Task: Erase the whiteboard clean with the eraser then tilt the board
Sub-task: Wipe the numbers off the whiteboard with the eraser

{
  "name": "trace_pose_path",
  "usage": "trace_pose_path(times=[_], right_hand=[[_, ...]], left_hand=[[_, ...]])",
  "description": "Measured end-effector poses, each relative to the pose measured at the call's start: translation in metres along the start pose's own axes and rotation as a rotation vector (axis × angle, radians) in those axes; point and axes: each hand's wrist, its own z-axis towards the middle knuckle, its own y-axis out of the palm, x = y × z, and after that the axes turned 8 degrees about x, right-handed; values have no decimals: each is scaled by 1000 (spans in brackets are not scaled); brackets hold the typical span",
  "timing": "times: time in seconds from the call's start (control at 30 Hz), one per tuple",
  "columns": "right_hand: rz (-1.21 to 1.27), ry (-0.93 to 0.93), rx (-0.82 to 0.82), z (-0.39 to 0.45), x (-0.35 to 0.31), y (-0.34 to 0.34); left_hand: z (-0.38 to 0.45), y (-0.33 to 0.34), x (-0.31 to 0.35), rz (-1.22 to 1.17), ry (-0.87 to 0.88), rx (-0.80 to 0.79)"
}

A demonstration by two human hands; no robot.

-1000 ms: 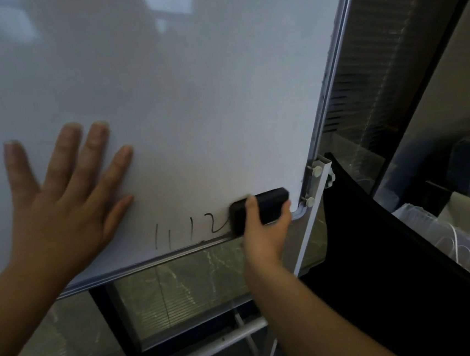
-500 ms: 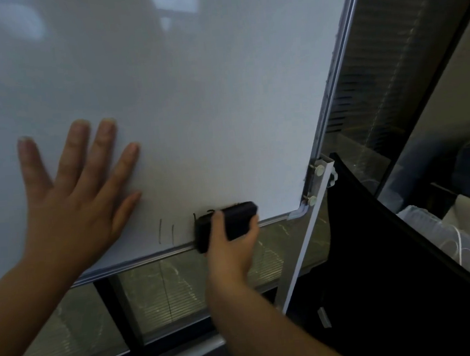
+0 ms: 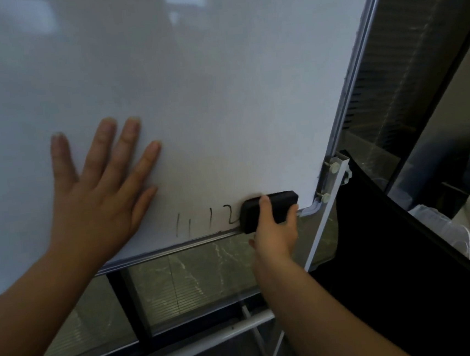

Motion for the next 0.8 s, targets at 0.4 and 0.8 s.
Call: trace_pose_path(times=[0.4,0.8], right_hand=[[-1,79,-270,-96,61,35],[62,-19,-36,-25,17,24]], left_hand=[[-1,-5,-2,33,26,-18],[-1,-5,-5,35,30,-19]])
